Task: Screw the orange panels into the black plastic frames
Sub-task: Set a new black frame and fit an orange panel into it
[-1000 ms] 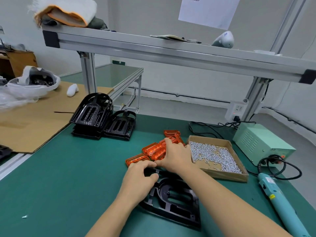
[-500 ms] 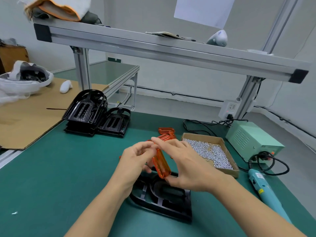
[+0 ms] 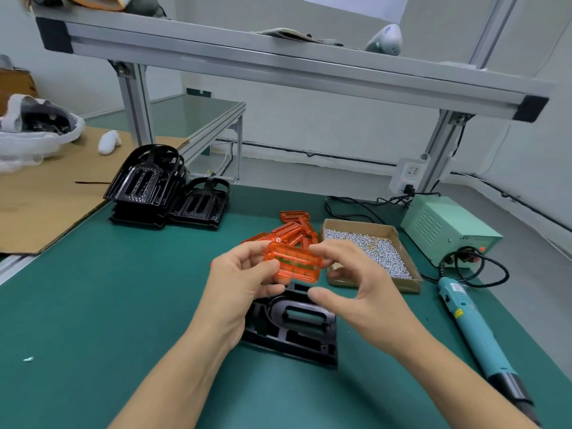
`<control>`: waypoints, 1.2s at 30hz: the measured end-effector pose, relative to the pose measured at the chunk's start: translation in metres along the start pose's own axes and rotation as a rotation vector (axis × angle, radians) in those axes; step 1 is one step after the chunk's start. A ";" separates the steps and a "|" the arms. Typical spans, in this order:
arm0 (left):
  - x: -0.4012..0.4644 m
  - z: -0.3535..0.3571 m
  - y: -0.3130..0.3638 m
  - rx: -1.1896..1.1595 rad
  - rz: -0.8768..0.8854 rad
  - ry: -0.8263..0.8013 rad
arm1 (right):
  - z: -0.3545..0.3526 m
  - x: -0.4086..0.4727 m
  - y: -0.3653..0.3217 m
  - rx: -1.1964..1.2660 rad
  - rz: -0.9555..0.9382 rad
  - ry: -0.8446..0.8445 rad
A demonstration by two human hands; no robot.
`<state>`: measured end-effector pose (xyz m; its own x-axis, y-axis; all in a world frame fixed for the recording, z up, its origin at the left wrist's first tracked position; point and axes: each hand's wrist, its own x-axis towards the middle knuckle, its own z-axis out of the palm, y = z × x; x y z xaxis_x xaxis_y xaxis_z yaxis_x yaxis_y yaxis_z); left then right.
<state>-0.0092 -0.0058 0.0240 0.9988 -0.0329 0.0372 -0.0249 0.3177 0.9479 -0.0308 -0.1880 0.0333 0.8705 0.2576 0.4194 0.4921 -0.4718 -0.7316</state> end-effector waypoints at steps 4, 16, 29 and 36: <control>-0.006 0.005 0.001 -0.011 -0.011 -0.039 | -0.003 -0.004 0.007 0.052 0.032 0.071; -0.011 0.007 -0.005 -0.049 -0.106 -0.097 | -0.009 -0.014 0.017 0.096 0.044 0.073; -0.012 0.003 -0.008 -0.103 -0.107 -0.163 | -0.003 -0.015 0.022 0.213 0.060 0.180; 0.000 -0.019 -0.006 0.348 0.089 -0.049 | -0.006 -0.017 0.032 0.183 0.129 0.129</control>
<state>-0.0078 0.0098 0.0125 0.9890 -0.0681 0.1314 -0.1330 -0.0199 0.9909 -0.0295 -0.2123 0.0061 0.9237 0.0899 0.3724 0.3804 -0.3301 -0.8639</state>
